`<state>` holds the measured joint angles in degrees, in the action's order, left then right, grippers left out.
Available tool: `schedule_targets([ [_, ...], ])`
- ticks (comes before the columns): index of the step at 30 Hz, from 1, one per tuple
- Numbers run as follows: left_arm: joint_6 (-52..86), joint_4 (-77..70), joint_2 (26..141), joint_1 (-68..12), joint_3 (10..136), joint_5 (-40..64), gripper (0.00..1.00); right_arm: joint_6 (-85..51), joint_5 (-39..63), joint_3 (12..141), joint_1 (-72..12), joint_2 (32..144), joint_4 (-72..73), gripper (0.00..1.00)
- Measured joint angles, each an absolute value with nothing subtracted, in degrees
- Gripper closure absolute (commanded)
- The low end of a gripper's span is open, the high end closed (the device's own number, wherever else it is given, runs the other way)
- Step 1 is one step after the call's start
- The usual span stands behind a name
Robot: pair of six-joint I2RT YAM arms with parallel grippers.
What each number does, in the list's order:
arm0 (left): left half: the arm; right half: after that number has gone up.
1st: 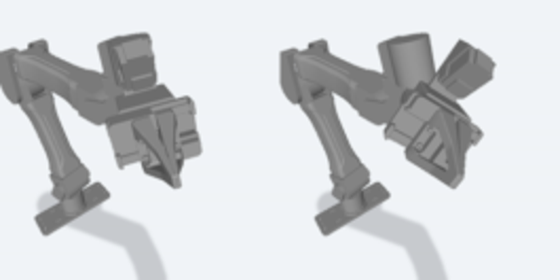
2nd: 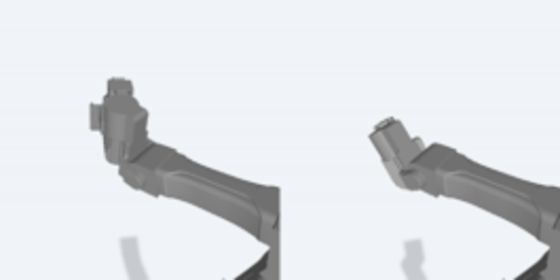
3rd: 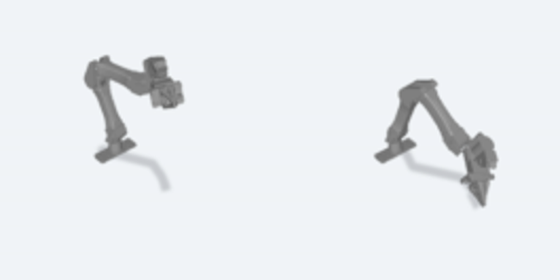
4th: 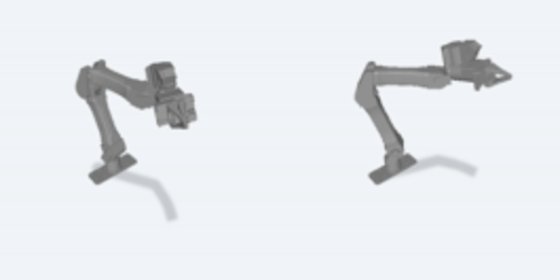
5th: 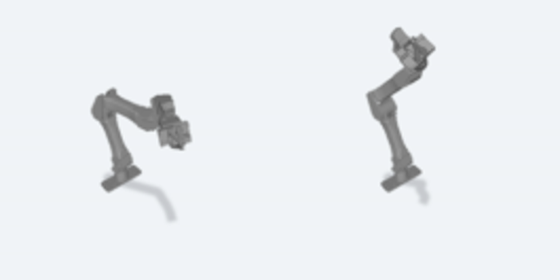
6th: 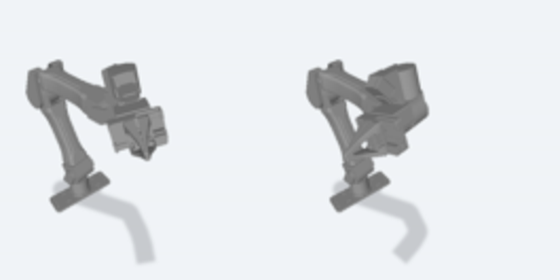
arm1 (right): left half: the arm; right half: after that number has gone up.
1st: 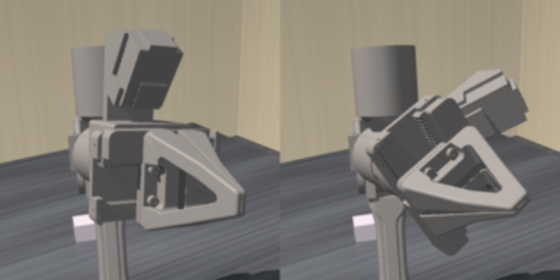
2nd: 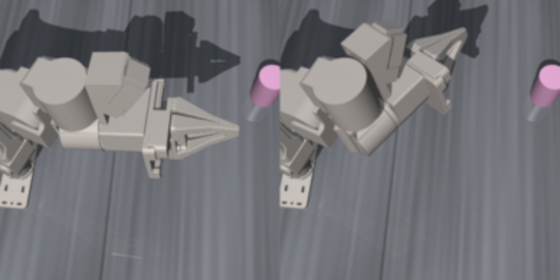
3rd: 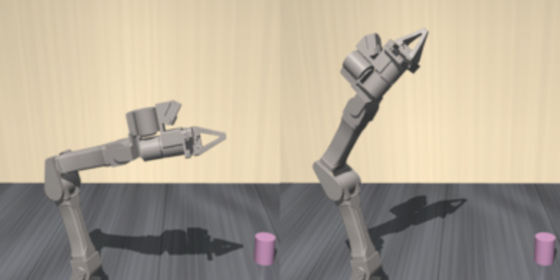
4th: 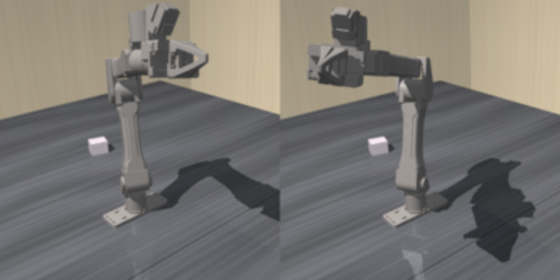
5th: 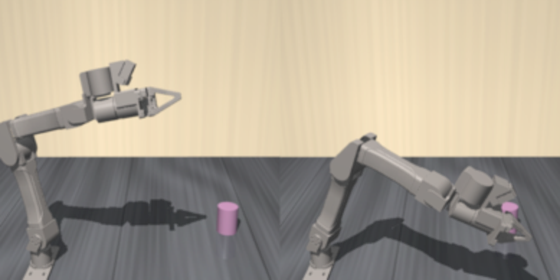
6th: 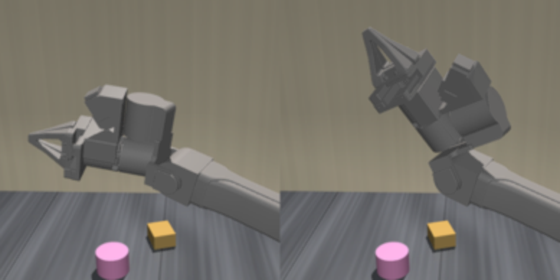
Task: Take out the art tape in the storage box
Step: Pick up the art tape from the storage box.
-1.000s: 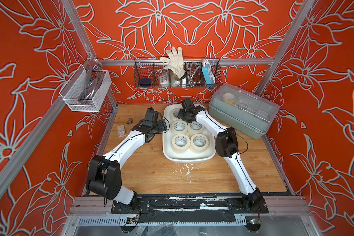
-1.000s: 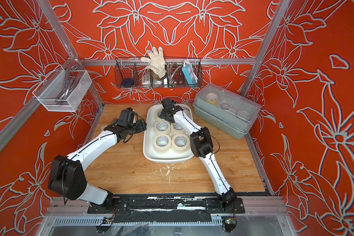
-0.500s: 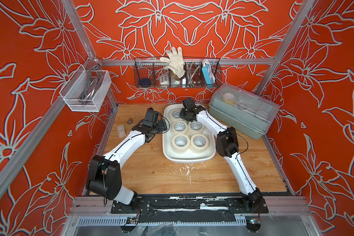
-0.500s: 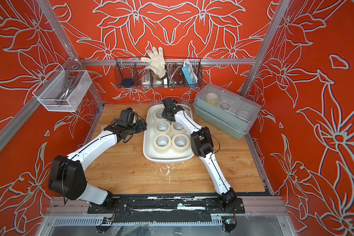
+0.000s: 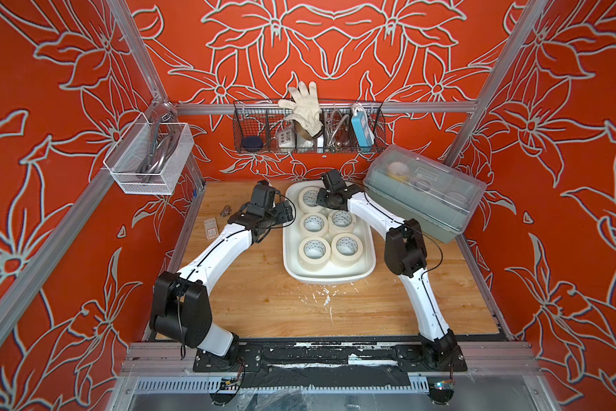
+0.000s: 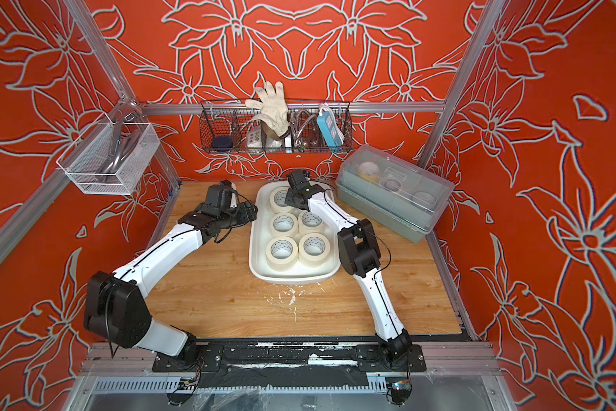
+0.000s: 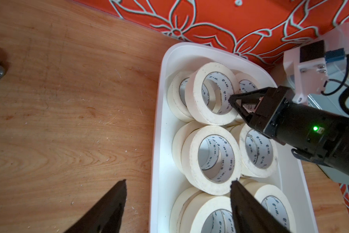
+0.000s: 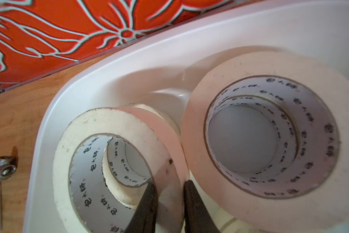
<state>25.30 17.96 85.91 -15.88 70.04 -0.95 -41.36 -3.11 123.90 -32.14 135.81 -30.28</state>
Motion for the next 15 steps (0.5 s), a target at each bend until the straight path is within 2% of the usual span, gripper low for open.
schedule_targets([
  [15, 19.1, 18.8, 85.9, -21.4, 72.2, 0.3, 0.21, -26.4, -4.7, 107.9, -33.0, 118.1, -29.0, 0.95],
])
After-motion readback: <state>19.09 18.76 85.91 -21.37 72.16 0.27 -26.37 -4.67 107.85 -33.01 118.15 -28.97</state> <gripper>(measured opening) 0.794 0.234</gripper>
